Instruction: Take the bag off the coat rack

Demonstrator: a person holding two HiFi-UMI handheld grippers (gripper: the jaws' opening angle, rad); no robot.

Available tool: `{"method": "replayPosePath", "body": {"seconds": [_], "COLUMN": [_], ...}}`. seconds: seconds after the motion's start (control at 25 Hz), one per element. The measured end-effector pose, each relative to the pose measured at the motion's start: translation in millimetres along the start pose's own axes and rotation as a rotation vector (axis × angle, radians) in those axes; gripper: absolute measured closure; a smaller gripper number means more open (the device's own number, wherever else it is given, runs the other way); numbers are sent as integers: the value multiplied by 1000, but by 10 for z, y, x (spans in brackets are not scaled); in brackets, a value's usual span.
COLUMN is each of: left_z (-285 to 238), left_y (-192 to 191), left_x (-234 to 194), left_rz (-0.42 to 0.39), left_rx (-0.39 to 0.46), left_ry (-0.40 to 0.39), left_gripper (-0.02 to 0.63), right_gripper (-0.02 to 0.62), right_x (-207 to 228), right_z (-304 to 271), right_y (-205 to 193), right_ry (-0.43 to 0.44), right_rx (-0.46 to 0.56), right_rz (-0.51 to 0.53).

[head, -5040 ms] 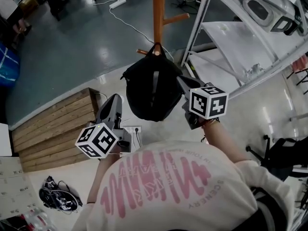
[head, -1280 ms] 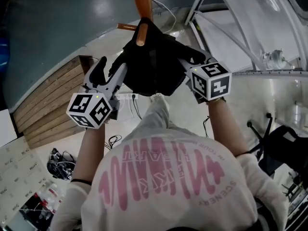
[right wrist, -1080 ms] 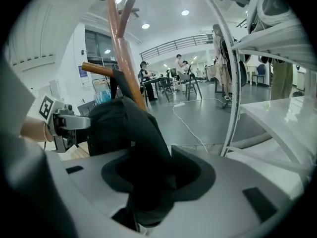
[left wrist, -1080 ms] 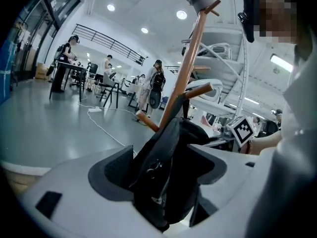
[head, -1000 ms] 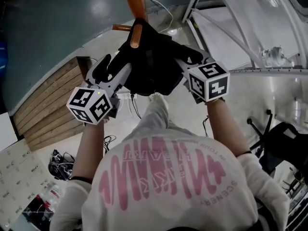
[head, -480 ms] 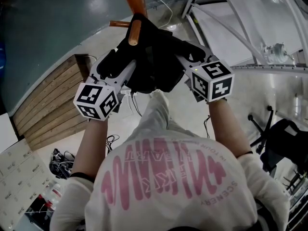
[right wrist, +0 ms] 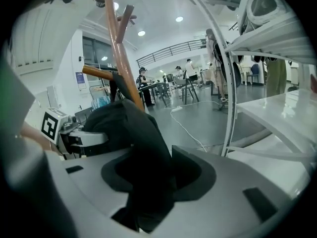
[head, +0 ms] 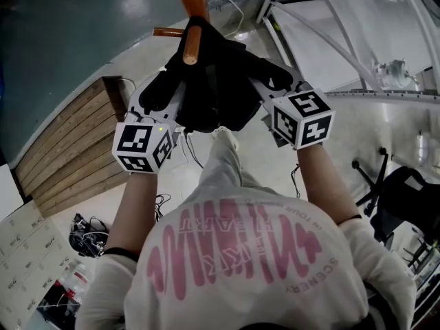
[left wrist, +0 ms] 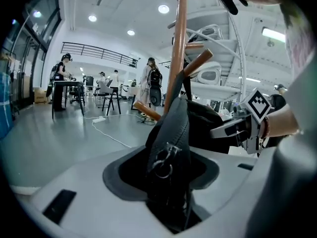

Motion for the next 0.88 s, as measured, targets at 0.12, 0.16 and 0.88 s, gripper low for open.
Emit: {"method": "replayPosePath", "body": {"seconds": [0.12, 0.16, 0.88], "left_z": [10, 13, -49], "left_y": [-26, -33, -60], "left_x": [7, 16, 40], "left_rz": [27, 36, 185], "left_rx": [8, 7, -81], "left_ry": [-7, -13, -77], "left_gripper": [445, 456, 492], "right_gripper": [420, 420, 485], "right_x": [-21, -25, 38], "right_z": [0, 0, -34], "right_y": [0, -3, 0], "right_ry": [-9, -12, -8], "right_rx": [-16, -13, -10], "right_rz": [-4, -4, 63]}}
Point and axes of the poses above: the fingertips, and each gripper's own axes: z backward along the fingers, x to its right, y out of its top, the point moved 9 cm from there along z, backward along the fingers, and after that the axes turned 10 degrees about x, right-handed, at the moved point
